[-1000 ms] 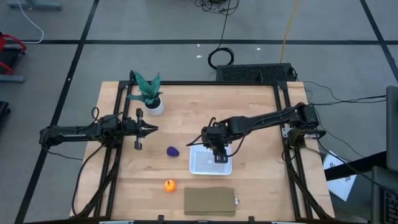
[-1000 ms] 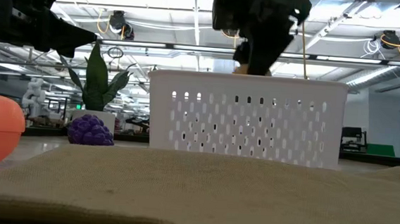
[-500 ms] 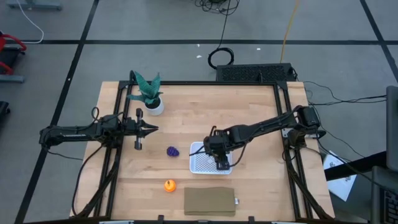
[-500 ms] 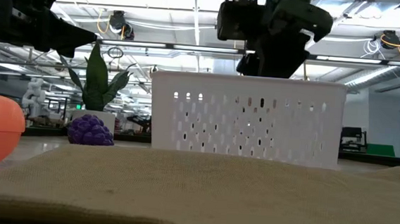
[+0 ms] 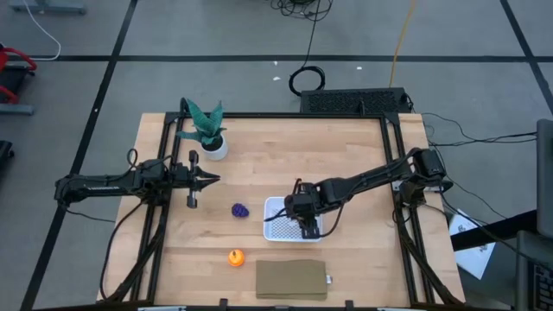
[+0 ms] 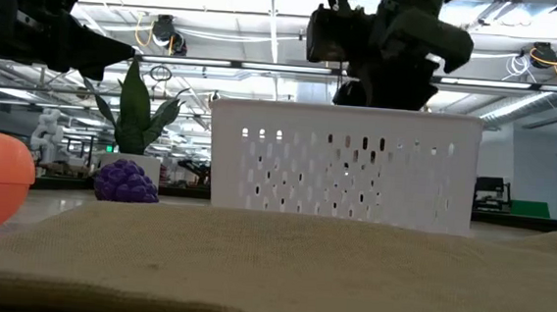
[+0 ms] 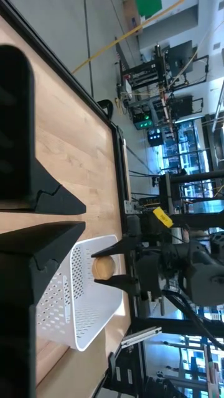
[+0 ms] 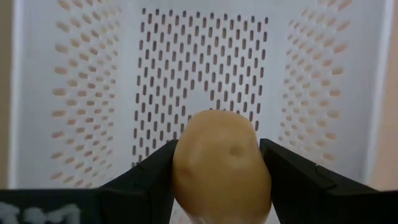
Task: Pick and placing Produce into tupperware
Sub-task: Put the potato into the white basket
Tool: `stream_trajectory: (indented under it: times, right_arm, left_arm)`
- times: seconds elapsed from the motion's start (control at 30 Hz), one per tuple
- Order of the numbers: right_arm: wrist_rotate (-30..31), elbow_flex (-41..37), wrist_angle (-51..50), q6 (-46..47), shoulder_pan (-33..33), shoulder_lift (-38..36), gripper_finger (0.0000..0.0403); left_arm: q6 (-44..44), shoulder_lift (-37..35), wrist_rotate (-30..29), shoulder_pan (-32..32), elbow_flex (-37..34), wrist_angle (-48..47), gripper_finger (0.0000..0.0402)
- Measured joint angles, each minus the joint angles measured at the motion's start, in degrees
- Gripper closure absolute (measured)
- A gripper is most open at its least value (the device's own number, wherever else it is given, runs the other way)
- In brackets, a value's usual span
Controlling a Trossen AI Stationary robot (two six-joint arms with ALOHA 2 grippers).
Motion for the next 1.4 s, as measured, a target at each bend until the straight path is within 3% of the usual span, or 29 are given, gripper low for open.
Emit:
stream_trajectory:
  times: [0.73, 1.4]
  right_arm:
    - [-0.50, -5.92, 6.05, -0.70, -0.07, 0.00, 0.0204]
    - [-5.09, -2.88, 2.48, -0.77, -0.15, 0.04, 0.0204]
  left_arm:
    - [0.00, 0.00, 0.00, 0.00, 0.00, 0.00, 0.0371]
    - [0.04, 0.01, 0.00, 0.00, 0.00, 0.04, 0.0371]
